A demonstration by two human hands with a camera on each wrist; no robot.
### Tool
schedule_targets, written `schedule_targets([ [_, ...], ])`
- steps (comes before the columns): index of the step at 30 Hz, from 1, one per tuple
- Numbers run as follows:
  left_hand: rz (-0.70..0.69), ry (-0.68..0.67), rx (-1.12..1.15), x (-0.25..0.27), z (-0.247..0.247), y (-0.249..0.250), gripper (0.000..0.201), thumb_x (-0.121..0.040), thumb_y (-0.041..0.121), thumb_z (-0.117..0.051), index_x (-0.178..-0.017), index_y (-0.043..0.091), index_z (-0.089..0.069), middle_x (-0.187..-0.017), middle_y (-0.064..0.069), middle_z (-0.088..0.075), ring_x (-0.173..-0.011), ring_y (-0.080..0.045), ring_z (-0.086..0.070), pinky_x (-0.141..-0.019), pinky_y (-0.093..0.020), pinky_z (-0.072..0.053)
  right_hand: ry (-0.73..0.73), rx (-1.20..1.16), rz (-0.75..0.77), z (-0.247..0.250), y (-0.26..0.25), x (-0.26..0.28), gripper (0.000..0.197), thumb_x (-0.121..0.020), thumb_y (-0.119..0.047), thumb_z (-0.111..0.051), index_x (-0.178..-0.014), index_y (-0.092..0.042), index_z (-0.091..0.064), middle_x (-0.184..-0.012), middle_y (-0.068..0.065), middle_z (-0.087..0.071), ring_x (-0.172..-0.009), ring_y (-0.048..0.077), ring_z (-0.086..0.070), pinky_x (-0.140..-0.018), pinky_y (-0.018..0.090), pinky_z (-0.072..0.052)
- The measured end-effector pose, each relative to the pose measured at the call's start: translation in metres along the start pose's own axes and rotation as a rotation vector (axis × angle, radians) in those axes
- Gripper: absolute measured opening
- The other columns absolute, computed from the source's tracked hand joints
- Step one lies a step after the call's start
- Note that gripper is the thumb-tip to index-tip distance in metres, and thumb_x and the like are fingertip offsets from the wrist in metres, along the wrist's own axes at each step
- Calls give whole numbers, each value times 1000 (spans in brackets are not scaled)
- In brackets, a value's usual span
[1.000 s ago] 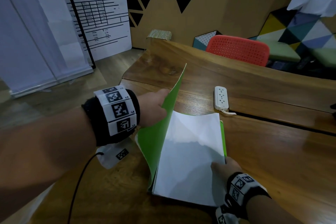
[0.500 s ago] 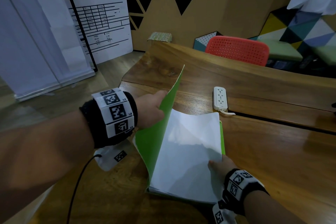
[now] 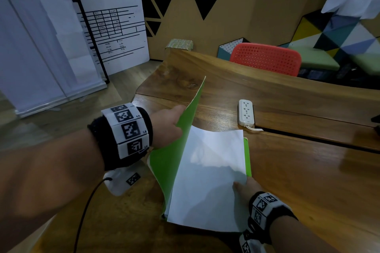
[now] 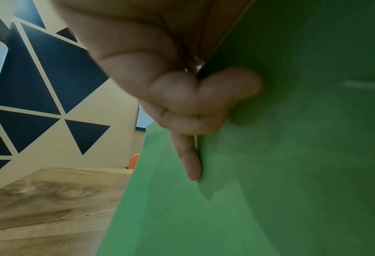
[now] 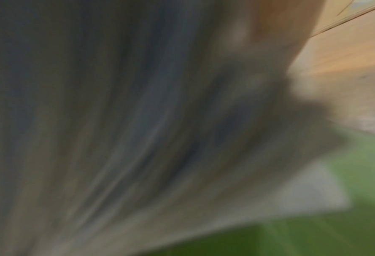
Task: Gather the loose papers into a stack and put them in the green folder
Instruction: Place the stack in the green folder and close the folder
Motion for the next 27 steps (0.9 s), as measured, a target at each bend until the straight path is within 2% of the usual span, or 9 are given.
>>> schedule_targets([
  [4, 11, -1, 9, 1, 0, -1, 60, -87, 12, -41, -142, 27, -22, -128, -9, -54, -93, -19, -52, -74, -28, -41, -3, -11, -23, 0, -1, -2, 44, -94, -30, -48, -125, -1, -55, -127, 19, -59, -117, 32, -56, -83, 26, -40],
  [7, 19, 5, -6, 2, 0, 0, 59, -88, 13, -41, -142, 27, -22, -129, -8, -54, -90, -17, -49, -73, -26, -38, 2, -20, -35, -3, 0, -4, 48, -94, -36, -48, -126, 0, -54, -129, 19, -59, -117, 32, -57, -80, 26, -39],
  [12, 13, 1, 1, 1, 0, 2, 59, -88, 13, -41, -142, 28, -23, -127, -8, -55, -89, -17, -51, -66, -23, -39, 37, -43, -68, -4, -1, -5, 53, -94, -37, -47, -130, 2, -50, -130, 20, -57, -119, 33, -56, -90, 29, -42],
  [16, 13, -2, 12, -2, -1, 3, 61, -87, 13, -42, -142, 29, -21, -129, -8, -54, -93, -17, -51, -74, -27, -41, 34, -14, -105, -3, 0, -3, 57, -96, -41, -41, -128, 6, -51, -129, 22, -57, -118, 32, -56, -81, 27, -39],
  [20, 4, -6, 25, -4, 1, 2, 61, -87, 11, -41, -143, 28, -22, -128, -8, -54, -93, -18, -51, -75, -27, -41, 102, -32, -121, 6, 5, -1, 55, -90, -39, -54, -128, 1, -46, -125, 19, -59, -111, 34, -59, -88, 36, -47],
  [23, 1, -5, 32, -5, 2, 1, 59, -87, 12, -42, -141, 27, -24, -126, -7, -56, -91, -18, -52, -72, -26, -41, 135, 10, -126, 16, 7, 3, 47, -89, -36, -58, -120, -4, -44, -116, 15, -60, -104, 30, -62, -76, 34, -48],
  [27, -5, -5, 21, -6, 2, 1, 57, -86, 12, -43, -139, 27, -27, -123, -7, -57, -94, -20, -55, -73, -27, -43, 79, 152, -106, 20, 8, 2, 41, -87, -43, -55, -108, -8, -55, -98, 7, -66, -87, 21, -65, -54, 24, -42],
])
Point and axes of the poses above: each hand's wrist, its own x-axis away from the middle knuckle, its own z-axis out of the back of the hand, y = z × x, the point moved 6 cm from there along -x, towards the middle knuckle
